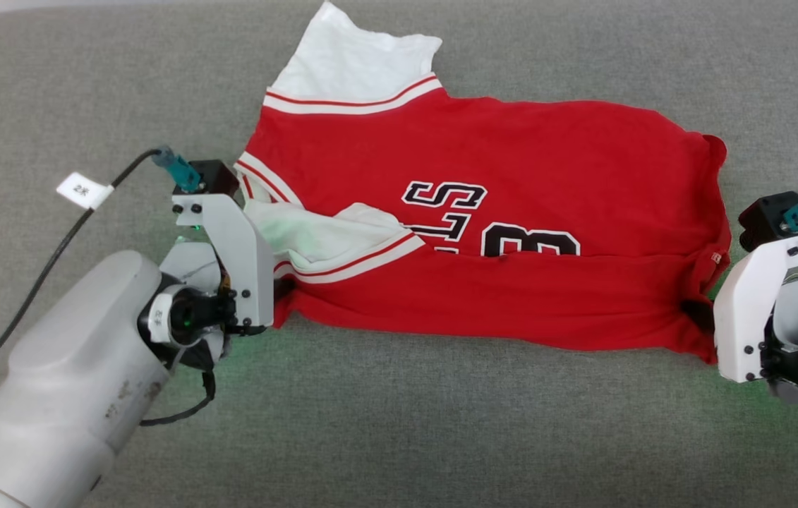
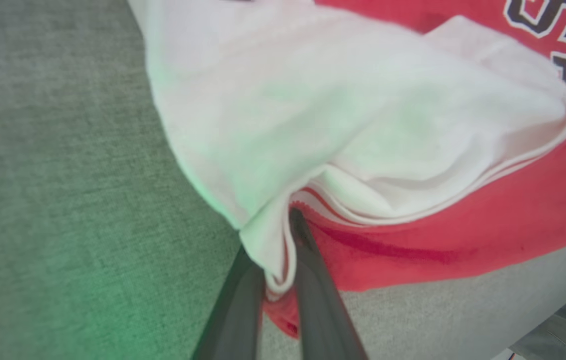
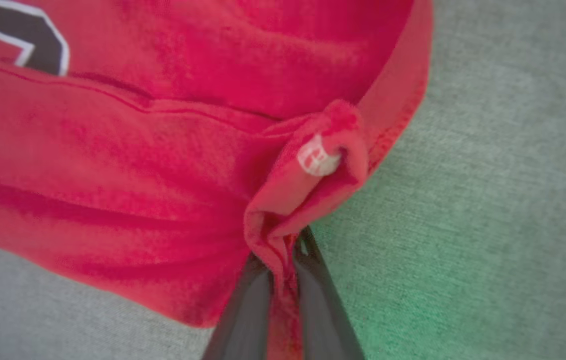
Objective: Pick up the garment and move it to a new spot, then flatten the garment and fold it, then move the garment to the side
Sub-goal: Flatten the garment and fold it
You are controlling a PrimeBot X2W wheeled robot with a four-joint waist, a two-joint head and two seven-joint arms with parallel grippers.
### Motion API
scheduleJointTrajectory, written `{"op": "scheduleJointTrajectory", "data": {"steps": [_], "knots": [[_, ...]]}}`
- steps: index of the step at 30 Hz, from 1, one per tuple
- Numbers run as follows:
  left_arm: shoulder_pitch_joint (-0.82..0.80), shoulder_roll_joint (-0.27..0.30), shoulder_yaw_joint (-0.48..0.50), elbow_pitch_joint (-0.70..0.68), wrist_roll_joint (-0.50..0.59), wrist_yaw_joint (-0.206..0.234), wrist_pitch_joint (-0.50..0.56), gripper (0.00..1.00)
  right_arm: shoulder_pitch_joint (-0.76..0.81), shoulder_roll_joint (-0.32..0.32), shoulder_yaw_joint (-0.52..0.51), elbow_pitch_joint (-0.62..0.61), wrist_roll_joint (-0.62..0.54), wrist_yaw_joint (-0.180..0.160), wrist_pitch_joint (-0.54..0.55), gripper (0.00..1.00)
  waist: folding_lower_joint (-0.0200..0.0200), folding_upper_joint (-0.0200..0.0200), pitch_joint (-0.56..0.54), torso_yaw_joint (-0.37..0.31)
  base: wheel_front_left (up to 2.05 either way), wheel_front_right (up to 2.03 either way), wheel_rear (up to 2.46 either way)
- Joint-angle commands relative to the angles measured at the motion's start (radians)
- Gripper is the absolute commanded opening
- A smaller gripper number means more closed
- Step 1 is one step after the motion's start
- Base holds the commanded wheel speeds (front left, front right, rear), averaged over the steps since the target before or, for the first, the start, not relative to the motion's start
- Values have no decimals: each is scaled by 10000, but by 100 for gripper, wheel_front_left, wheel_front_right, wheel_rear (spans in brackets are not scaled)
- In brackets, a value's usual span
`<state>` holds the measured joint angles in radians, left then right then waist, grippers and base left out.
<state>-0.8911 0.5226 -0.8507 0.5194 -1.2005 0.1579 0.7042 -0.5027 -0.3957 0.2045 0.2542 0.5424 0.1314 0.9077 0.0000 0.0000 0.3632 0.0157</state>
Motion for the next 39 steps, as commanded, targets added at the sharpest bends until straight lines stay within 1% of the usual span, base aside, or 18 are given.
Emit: {"op": "scheduleJointTrajectory", "data": {"steps": [1, 7, 10, 17, 22, 23, 27, 29, 33, 37, 39], "knots": [[386, 61, -186, 404, 36, 112, 64, 0, 461, 14, 313, 501, 29, -14, 182, 0, 0, 0, -105, 24, 0, 0, 0], [527, 295, -205, 223, -71, 291, 388, 0, 522, -509, 196, 261, 339, -18, 128, 0, 0, 0, -441, 84, 0, 0, 0], [638, 382, -197, 44, -174, 407, 531, 0, 568, -623, 231, 32, 537, -16, 195, 0, 0, 0, -648, 124, 0, 0, 0], [912, 723, -176, -642, -363, 864, 1014, 0, 770, -1008, 341, -659, 889, -16, 527, 0, 0, 0, -1142, 229, 0, 0, 0], [1033, 1056, -149, -1331, -447, 1302, 1322, 0, 953, -1191, 468, -1177, 1224, -16, 958, 0, 0, 0, -1432, 274, 0, 0, 0], [1033, 1056, -149, -1331, -447, 1302, 1322, 0, 953, -1191, 468, -1177, 1224, -16, 958, 0, 0, 0, -1432, 274, 0, 0, 0], [1245, 1370, -209, -2017, -490, 1813, 1702, 0, 1200, -1379, 547, -1695, 1611, -16, 1445, 0, 0, 0, -1582, 309, 0, 0, 0], [1366, 1550, -268, -2425, -540, 2149, 1973, 0, 1345, -1611, 607, -2021, 1747, -16, 1716, 0, 0, 0, -1628, 326, 0, 0, 0], [1722, 1857, -295, -3321, -569, 2643, 2136, 0, 1795, -1975, 544, -2621, 2021, -16, 2044, 0, 0, 0, -1637, 341, 0, 0, 0], [2121, 2101, -329, -3953, -573, 2984, 2076, 0, 2195, -2146, 337, -2939, 2044, -16, 2058, 0, 0, 0, -1609, 296, 0, 0, 0], [2350, 2149, -410, -4070, -632, 3106, 2131, 0, 2369, -2089, 279, -2978, 1951, -16, 1990, 0, 0, 0, -1612, 260, 0, 0, 0]]}}
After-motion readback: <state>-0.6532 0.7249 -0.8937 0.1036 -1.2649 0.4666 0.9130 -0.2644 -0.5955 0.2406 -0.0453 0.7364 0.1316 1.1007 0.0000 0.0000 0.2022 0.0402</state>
